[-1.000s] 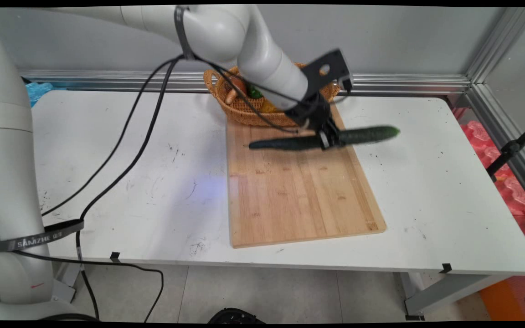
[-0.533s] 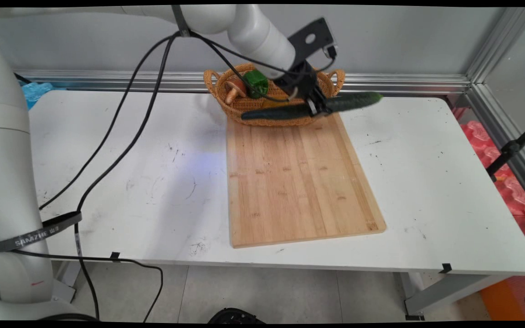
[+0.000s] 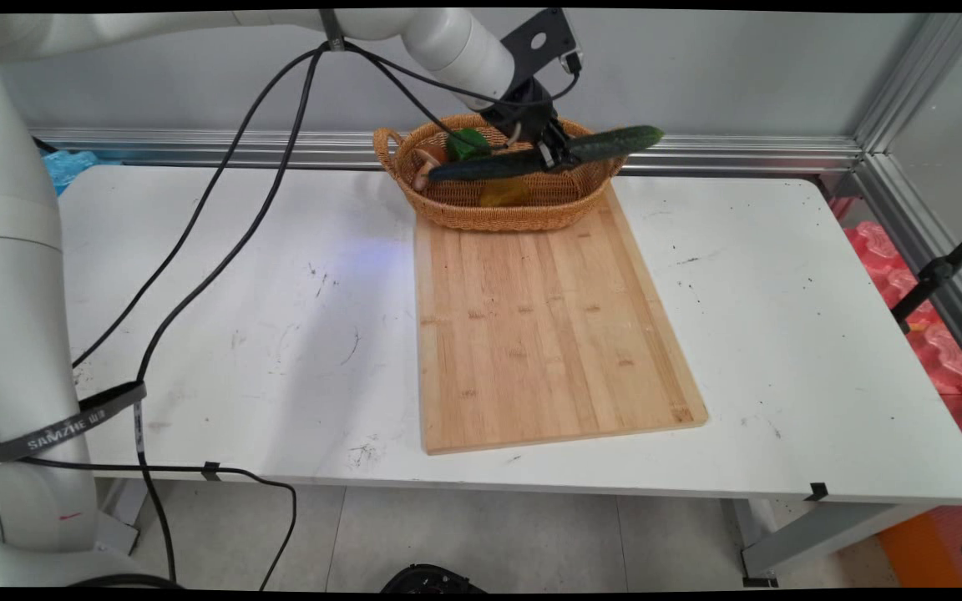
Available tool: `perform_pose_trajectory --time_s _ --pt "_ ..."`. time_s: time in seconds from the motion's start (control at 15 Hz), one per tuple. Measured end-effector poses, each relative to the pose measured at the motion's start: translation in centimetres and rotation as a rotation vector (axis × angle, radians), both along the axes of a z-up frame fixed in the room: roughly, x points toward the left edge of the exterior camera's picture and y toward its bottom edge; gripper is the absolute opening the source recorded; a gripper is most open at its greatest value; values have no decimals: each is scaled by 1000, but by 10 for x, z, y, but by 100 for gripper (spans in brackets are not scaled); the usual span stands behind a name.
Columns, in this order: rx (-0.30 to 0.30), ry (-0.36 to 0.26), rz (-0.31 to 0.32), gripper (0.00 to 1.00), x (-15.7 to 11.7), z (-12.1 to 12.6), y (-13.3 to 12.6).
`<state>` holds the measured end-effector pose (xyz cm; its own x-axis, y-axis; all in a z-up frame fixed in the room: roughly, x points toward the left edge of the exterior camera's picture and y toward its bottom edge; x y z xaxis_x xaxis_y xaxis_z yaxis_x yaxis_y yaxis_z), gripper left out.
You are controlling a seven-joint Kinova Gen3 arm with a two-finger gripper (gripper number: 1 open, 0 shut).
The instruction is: Place the picked object in the vegetable basket
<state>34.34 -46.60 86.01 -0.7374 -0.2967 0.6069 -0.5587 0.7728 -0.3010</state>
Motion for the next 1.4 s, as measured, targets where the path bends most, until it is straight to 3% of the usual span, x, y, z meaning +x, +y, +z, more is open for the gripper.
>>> perform_pose_trajectory --time_s 0.47,1.2,1.27,1.4 --pt "-22 43 65 0 17 -10 -33" --pt "-17 128 170 0 26 -28 -63" --pt "-17 131 174 100 26 -29 -64" --pt "-14 138 186 100 27 -31 -67"
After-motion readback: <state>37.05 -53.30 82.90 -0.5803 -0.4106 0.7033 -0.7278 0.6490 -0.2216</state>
